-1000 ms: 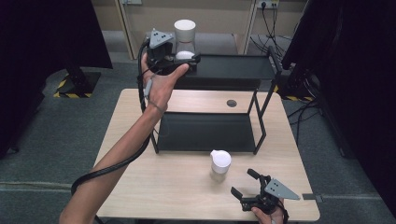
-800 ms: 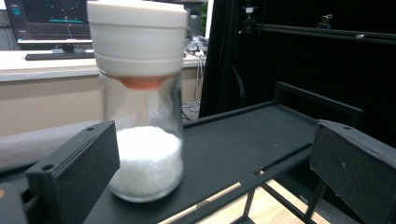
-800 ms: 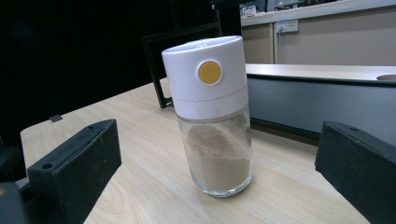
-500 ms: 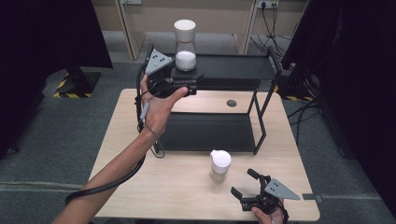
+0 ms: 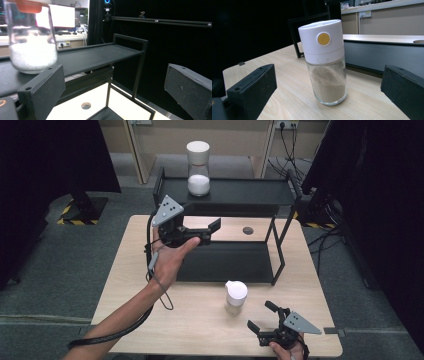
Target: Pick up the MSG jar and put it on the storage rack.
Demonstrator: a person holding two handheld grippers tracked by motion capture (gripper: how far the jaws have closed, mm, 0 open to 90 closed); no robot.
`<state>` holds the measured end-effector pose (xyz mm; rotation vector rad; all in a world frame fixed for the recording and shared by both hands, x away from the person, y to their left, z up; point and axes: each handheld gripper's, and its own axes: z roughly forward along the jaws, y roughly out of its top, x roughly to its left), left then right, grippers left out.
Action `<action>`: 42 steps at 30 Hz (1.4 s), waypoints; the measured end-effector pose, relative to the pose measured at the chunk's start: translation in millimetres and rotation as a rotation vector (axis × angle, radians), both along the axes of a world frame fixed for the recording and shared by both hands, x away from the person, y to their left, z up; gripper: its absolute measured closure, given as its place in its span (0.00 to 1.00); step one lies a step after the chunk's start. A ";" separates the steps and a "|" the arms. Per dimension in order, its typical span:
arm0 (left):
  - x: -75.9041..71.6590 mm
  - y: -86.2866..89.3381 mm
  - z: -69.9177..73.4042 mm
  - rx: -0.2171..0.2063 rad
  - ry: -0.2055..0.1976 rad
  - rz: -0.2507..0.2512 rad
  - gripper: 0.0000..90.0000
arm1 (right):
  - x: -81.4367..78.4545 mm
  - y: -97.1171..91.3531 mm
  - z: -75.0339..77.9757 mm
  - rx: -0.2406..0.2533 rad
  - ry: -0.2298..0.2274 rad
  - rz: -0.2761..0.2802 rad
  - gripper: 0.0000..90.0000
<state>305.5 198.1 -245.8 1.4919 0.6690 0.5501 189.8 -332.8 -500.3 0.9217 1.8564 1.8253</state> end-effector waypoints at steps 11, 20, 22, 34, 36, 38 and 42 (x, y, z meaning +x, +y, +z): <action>-13.6 4.9 -32.7 -0.010 -0.003 -0.070 0.03 | -0.4 0.2 0.3 -0.003 0.000 -0.001 0.01; -25.2 11.4 -57.2 -0.013 -0.007 -0.094 0.02 | -0.4 0.1 0.1 -0.001 0.000 -0.002 0.01; -27.2 12.8 -62.0 -0.013 -0.010 -0.101 0.02 | -0.3 0.2 0.1 -0.001 0.000 -0.001 0.01; -37.4 17.7 -93.8 -0.011 -0.006 -0.127 0.02 | -0.5 0.5 0.2 0.000 0.001 -0.001 0.01; -39.1 18.3 -99.3 -0.011 -0.010 -0.131 0.02 | -0.5 0.6 0.2 0.000 0.001 -0.001 0.01; -40.6 19.1 -103.7 -0.010 -0.010 -0.137 0.02 | -0.5 0.6 0.2 0.000 0.001 -0.001 0.01; -43.1 22.4 -111.7 -0.019 -0.013 -0.144 0.02 | -0.6 0.4 0.2 0.000 0.001 -0.001 0.01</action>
